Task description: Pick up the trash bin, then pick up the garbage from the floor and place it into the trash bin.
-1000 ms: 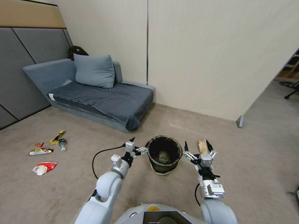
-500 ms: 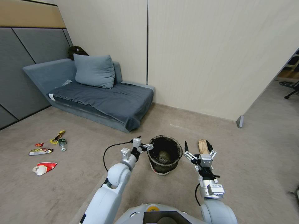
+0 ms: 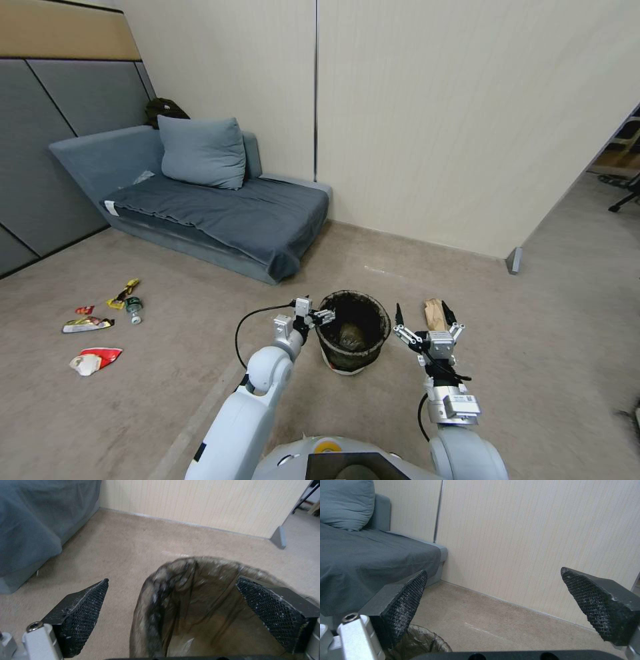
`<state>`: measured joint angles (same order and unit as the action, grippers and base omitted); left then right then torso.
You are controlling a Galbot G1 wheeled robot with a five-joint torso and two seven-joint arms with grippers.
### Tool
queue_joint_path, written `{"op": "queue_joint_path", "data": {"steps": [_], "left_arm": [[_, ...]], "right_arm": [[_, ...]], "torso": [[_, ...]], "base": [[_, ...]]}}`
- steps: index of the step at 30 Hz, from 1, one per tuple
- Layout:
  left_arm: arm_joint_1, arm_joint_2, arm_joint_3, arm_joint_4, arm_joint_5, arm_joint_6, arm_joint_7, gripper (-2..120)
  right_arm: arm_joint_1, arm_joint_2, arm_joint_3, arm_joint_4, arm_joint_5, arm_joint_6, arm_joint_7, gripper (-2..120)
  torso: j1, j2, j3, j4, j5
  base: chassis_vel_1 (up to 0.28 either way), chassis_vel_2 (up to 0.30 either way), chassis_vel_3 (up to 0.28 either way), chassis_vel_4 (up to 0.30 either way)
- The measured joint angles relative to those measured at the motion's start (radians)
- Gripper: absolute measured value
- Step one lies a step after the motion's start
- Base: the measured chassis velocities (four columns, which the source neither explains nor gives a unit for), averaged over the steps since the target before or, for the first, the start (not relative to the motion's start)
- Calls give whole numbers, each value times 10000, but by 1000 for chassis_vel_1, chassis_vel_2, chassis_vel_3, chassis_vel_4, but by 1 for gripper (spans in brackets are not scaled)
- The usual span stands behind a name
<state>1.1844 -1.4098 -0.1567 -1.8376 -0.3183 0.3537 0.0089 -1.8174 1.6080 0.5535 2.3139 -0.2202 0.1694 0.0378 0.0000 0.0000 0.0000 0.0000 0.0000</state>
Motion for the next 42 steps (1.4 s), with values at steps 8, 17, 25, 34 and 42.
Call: {"op": "queue_joint_path", "data": {"steps": [8, 17, 25, 34, 42], "left_arm": [[-151, -201, 85, 658, 229, 60, -260, 98], [-170, -362, 140, 1138, 457, 636, -743, 97], [-145, -454, 121, 1114, 326, 2080, -1135, 97], [-113, -520, 81, 1133, 322, 2471, -1283, 90], [2, -609, 113, 1113, 318, 2511, -1334, 62]], "right_arm": [[-3, 0, 2, -30, -83, 0, 36, 100], [-5, 0, 2, -34, -103, 0, 40, 100], [-10, 0, -2, -44, -123, 3, 40, 100], [-26, 0, -13, -58, -171, 20, 40, 100], [-31, 0, -30, -62, -191, 21, 40, 100]], "torso": [[0, 0, 0, -1, 0], [0, -1, 0, 0, 0], [-2, 0, -2, 1, 1], [-2, 1, -4, 3, 2], [-3, 2, -3, 1, 1]], "base": [[0, 0, 0, 0], [0, 0, 0, 0], [0, 0, 0, 0], [0, 0, 0, 0], [0, 0, 0, 0]]}}
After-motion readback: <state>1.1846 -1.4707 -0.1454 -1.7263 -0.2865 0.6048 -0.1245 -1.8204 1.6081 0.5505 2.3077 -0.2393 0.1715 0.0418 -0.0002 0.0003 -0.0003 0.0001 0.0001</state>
